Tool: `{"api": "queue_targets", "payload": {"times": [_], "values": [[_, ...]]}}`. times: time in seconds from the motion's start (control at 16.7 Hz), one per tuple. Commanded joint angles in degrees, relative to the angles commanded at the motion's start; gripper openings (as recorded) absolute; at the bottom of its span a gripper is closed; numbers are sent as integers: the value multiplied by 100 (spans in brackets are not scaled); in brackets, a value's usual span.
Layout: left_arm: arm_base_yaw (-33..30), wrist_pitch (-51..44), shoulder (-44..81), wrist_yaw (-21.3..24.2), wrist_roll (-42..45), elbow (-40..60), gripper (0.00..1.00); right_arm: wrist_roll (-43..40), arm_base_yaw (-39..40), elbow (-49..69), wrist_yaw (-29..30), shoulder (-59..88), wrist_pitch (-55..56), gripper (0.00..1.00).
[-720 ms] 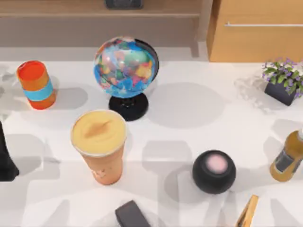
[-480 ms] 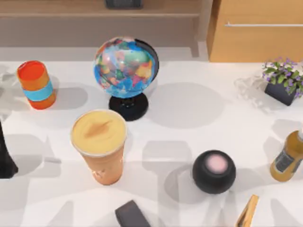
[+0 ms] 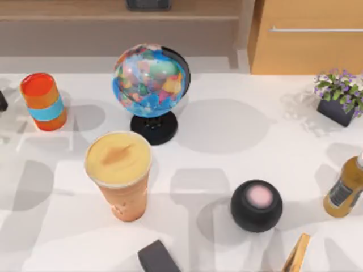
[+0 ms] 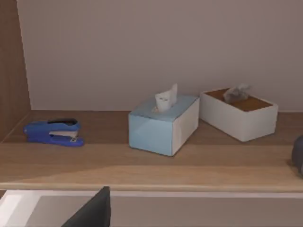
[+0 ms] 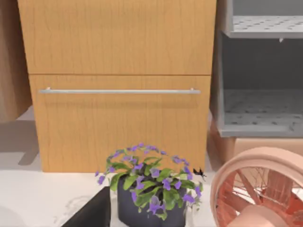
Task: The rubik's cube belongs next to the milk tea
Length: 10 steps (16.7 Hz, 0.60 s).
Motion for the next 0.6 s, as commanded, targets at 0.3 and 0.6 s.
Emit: {"api": "queue_targets", "payload": {"times": [0.3,0.6], "values": [[-700,235,2803,-641,27,2509,100,0,0,0,0,0,0,100],[-1301,437,5218,-1190,50,4674,100,0,0,0,0,0,0,100]]}}
